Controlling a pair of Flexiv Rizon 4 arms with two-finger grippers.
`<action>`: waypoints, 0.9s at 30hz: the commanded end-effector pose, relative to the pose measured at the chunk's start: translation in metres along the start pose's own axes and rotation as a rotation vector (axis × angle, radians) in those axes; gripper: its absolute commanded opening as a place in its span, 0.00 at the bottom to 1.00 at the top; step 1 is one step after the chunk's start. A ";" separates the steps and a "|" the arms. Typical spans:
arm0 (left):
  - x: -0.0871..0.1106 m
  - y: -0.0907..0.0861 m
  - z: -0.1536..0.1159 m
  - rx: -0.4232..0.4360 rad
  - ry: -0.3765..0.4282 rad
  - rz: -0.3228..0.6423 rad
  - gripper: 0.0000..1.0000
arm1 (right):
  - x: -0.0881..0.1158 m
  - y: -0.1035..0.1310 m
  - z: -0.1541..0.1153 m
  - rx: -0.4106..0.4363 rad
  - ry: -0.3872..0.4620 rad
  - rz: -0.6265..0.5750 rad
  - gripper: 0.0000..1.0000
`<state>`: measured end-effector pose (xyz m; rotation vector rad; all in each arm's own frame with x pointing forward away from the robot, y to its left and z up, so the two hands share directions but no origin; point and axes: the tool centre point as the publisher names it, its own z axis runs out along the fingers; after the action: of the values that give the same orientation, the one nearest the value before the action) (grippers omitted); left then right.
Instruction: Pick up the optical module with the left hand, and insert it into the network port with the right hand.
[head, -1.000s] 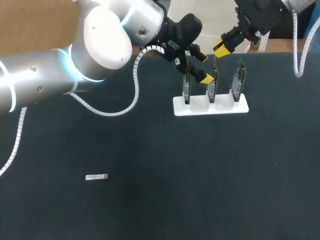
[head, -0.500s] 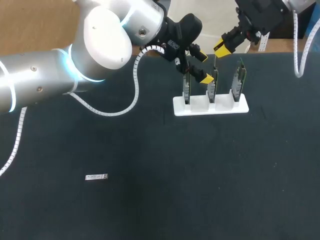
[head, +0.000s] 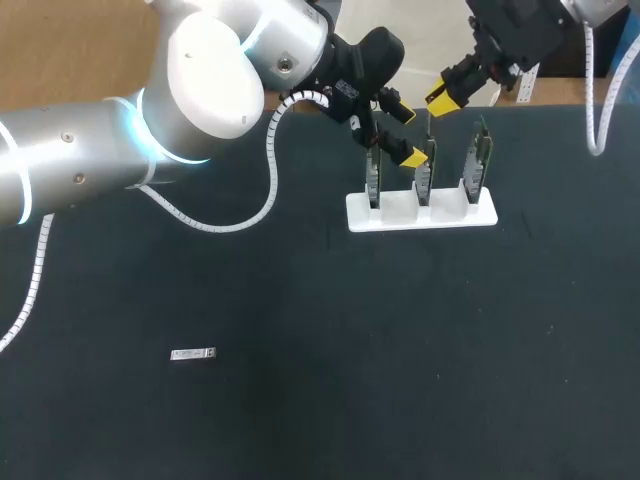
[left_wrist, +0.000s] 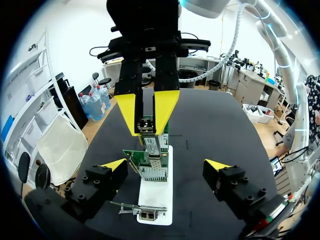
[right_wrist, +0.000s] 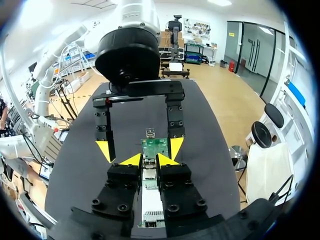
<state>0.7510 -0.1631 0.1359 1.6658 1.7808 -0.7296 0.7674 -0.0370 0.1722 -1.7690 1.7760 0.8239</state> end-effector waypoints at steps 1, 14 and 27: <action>-0.001 0.001 0.001 0.002 0.005 -0.001 1.00 | 0.000 0.000 0.001 0.002 -0.002 -0.004 0.00; -0.001 0.001 0.001 0.002 0.005 -0.001 1.00 | 0.000 0.000 0.000 0.000 0.001 -0.003 0.00; -0.001 0.001 0.001 0.002 0.005 -0.001 1.00 | 0.004 -0.001 0.005 -0.004 0.002 0.012 0.00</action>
<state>0.7510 -0.1631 0.1359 1.6658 1.7808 -0.7296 0.7676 -0.0365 0.1658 -1.7647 1.7892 0.8308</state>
